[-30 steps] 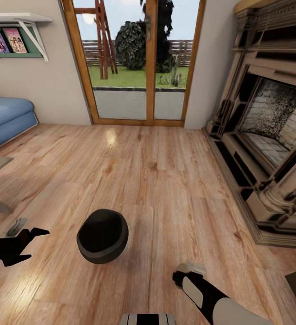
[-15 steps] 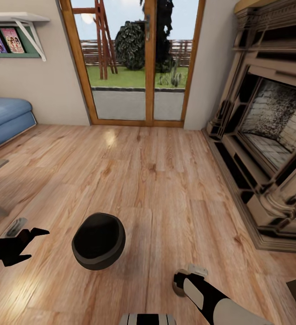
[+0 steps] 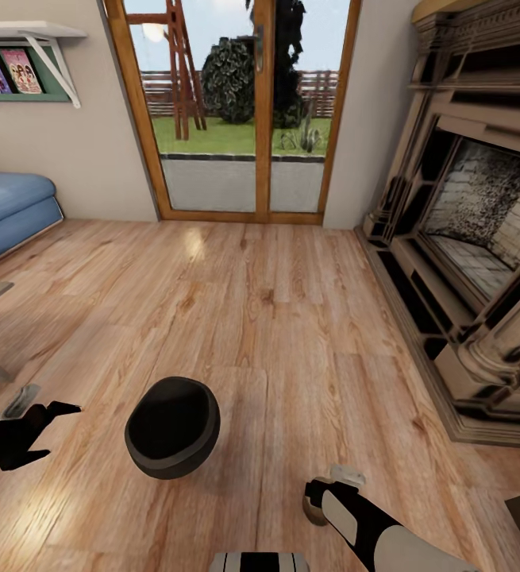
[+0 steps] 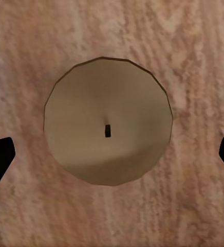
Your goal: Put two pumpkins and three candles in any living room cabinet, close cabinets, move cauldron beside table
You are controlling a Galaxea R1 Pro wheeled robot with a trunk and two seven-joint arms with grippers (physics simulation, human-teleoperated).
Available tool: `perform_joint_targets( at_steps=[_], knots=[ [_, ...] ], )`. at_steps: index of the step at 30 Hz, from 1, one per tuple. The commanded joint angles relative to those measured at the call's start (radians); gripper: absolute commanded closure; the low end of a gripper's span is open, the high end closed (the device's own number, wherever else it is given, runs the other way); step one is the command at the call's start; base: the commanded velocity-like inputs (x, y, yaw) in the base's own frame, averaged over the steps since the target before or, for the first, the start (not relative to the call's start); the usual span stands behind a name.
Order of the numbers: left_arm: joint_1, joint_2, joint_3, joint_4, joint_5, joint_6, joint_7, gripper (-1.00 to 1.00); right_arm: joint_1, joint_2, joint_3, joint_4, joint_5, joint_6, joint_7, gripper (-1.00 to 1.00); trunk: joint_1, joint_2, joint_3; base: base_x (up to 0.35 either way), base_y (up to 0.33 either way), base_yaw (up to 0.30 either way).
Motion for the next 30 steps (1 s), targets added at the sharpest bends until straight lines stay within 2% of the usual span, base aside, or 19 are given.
perform_joint_targets(
  at_steps=[1, 18, 23, 28, 30],
  knots=[
    [-0.001, 0.0, 0.004, 0.006, 0.01, 0.002, 0.01, -1.0, 0.0, -0.001, 0.008, -0.002, -0.005, 0.005, -0.007, -1.0, 0.0, 0.0, -0.001, 0.0, 0.0, 0.0],
    [-0.001, 0.0, 0.015, 0.025, 0.008, 0.002, 0.012, -1.0, 0.0, 0.0, 0.008, -0.002, -0.005, 0.005, -0.007, -1.0, 0.0, 0.0, -0.001, 0.031, 0.0, 0.0],
    [-0.001, 0.0, 0.03, 0.026, 0.008, 0.002, 0.012, -1.0, 0.0, -0.001, 0.008, -0.002, -0.005, 0.005, -0.007, -1.0, 0.0, 0.0, -0.001, 0.0, 0.0, 0.0],
    [-0.001, 0.0, 0.033, 0.037, 0.008, 0.002, 0.013, -1.0, 0.0, -0.001, 0.008, -0.002, -0.005, 0.005, -0.007, -1.0, 0.002, -0.002, -0.02, 0.0, 0.0, 0.0],
    [-0.001, 0.0, 0.034, 0.039, 0.008, 0.002, 0.013, -1.0, 0.0, -0.001, 0.008, -0.002, -0.005, 0.003, -0.007, -1.0, 0.002, -0.002, -0.02, 0.0, 0.0, 0.0]
  ],
)
